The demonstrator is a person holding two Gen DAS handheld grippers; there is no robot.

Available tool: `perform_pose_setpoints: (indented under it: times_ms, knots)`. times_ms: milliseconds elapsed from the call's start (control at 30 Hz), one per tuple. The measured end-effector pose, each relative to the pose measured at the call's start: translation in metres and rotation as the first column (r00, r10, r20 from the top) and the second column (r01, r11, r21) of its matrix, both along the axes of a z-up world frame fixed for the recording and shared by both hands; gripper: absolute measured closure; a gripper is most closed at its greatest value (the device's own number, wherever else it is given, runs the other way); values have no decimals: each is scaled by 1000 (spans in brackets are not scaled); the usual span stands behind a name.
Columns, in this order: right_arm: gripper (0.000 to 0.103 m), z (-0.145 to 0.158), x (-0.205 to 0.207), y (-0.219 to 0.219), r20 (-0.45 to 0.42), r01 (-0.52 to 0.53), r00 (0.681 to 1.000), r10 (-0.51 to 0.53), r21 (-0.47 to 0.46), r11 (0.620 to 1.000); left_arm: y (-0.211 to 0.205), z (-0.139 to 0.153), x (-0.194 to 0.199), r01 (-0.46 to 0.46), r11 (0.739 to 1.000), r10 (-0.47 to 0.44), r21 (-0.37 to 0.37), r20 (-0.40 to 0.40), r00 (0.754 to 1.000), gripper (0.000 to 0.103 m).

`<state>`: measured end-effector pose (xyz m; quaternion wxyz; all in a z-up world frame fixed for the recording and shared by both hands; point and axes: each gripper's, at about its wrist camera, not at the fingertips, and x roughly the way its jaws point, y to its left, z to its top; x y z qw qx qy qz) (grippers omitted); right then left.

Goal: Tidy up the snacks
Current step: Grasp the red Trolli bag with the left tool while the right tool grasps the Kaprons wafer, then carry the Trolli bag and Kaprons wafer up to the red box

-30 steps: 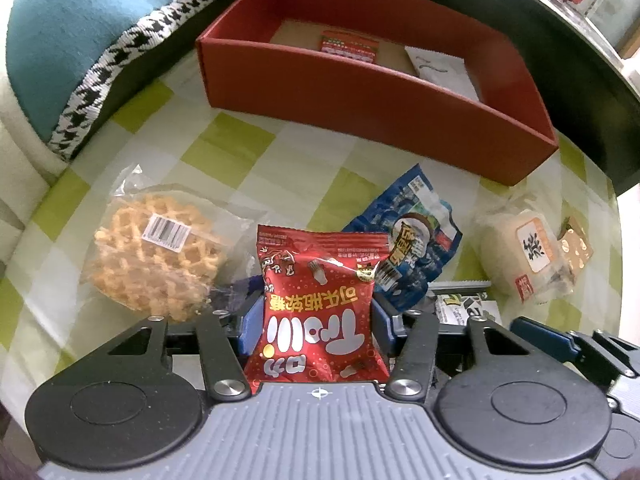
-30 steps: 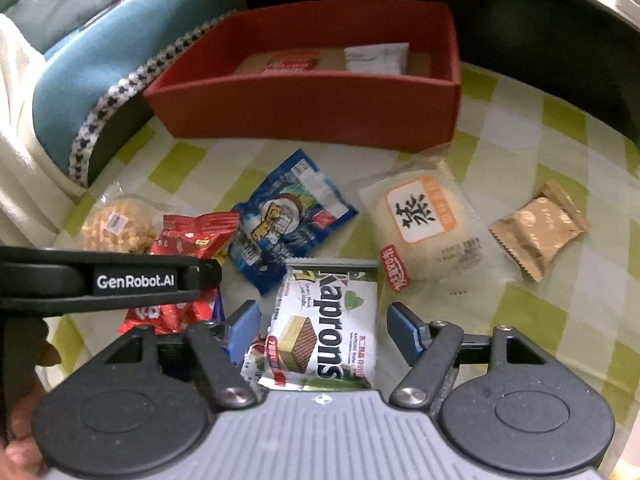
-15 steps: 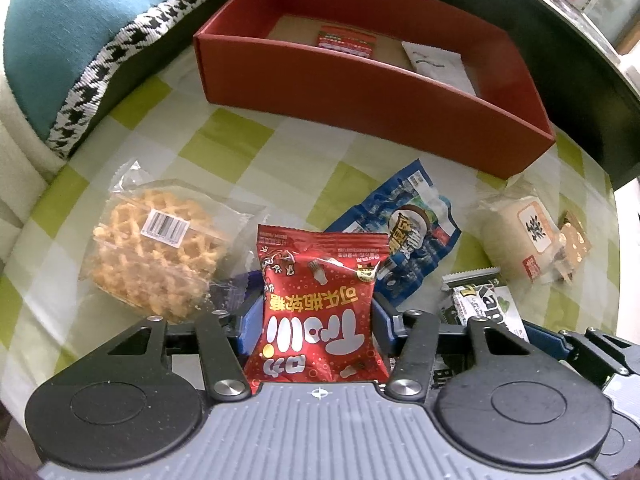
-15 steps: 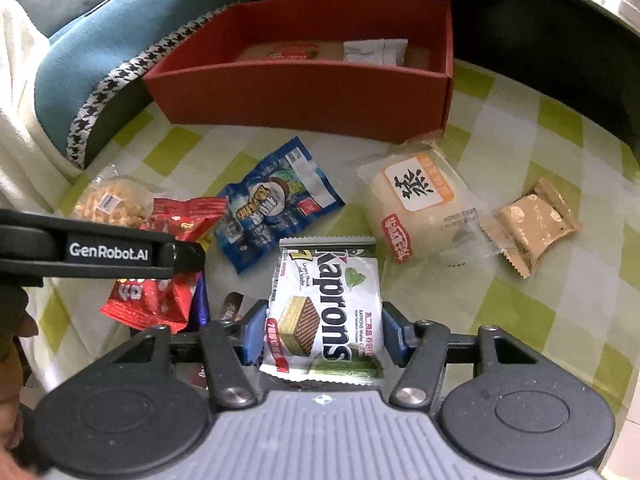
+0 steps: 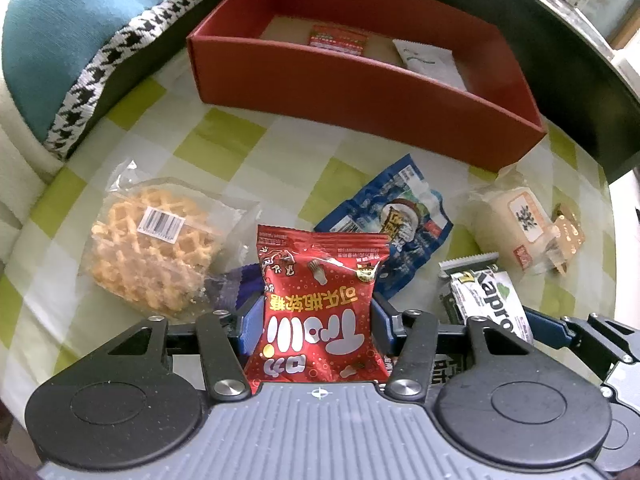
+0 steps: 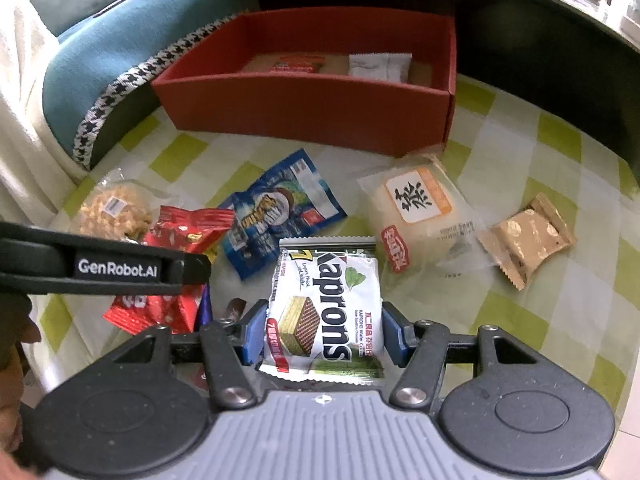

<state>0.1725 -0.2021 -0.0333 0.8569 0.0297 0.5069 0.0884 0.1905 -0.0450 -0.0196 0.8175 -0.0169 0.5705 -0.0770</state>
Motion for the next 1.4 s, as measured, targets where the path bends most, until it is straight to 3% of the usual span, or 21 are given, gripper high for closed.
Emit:
perform_pose_setpoints:
  times_ms: [1400]
  knots:
    - [44, 37, -2, -22, 136, 69, 988, -76, 52, 996, -2, 39, -1, 10, 999, -5, -43, 118, 993, 41]
